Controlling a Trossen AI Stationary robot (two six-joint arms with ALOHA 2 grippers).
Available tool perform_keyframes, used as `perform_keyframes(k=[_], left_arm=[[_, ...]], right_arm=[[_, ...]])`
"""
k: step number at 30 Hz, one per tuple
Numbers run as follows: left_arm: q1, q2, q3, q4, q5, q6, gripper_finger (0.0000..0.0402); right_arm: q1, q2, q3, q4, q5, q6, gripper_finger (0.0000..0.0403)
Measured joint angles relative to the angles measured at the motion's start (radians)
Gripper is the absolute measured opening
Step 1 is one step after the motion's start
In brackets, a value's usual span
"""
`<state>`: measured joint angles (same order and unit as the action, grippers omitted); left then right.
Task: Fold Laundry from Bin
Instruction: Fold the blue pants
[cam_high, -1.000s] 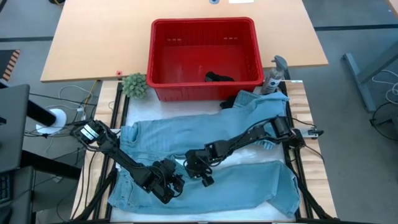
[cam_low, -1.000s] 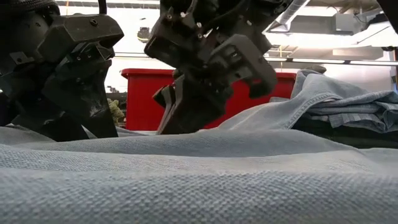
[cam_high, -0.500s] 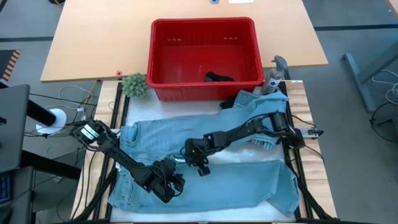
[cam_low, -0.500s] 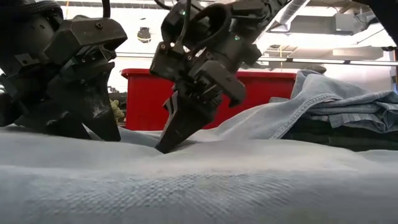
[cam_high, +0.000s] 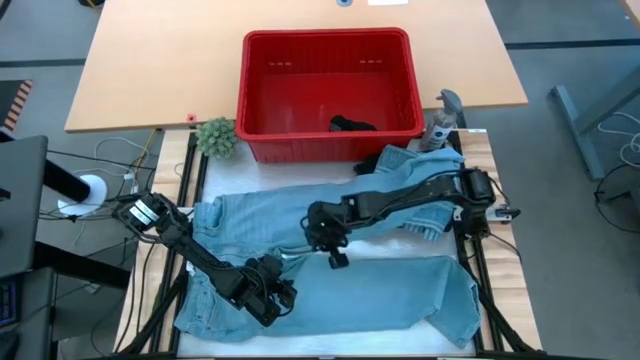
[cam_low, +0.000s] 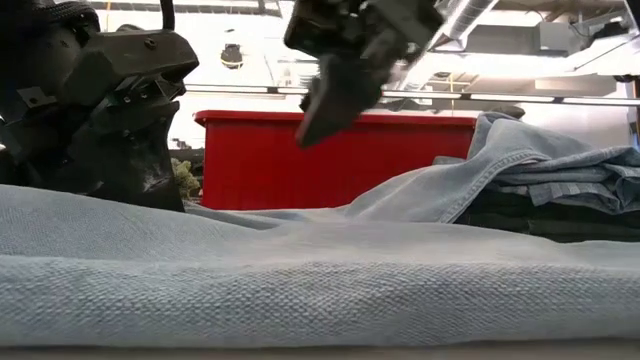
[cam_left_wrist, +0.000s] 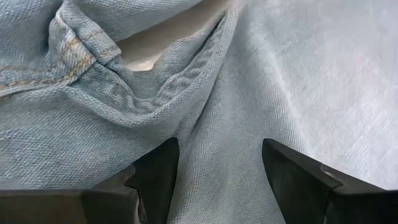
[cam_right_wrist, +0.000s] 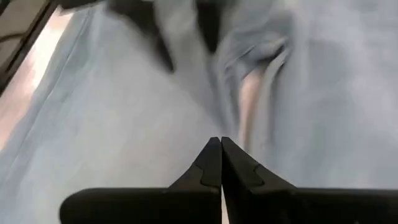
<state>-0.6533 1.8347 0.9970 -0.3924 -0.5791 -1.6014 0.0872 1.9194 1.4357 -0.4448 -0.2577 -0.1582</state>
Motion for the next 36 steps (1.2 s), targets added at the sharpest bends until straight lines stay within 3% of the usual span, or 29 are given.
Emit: perform_keyframes(k=[6, 17, 31, 36], left_arm=[[-0.001, 0.0, 0.001, -0.054, 0.037, 0.018, 0.0226], [-0.001, -0.001, 0.002, -0.113, 0.056, 0.044, 0.0226], [0.003, -0.036, 0.07, -0.184, -0.006, 0.101, 0.0226], [0.002, -0.108, 0.108, -0.203, -0.111, 0.148, 0.0226]], right_arm=[[0.105, -0.003, -0.123, 0.003, -0.002, 0.02, 0.0025], [0.211, -0.009, -0.335, 0.125, 0.048, 0.244, 0.0024], [0.23, -0.066, -0.328, 0.129, 0.104, 0.272, 0.0024], [0.237, -0.066, -0.33, 0.135, 0.111, 0.284, 0.0024]])
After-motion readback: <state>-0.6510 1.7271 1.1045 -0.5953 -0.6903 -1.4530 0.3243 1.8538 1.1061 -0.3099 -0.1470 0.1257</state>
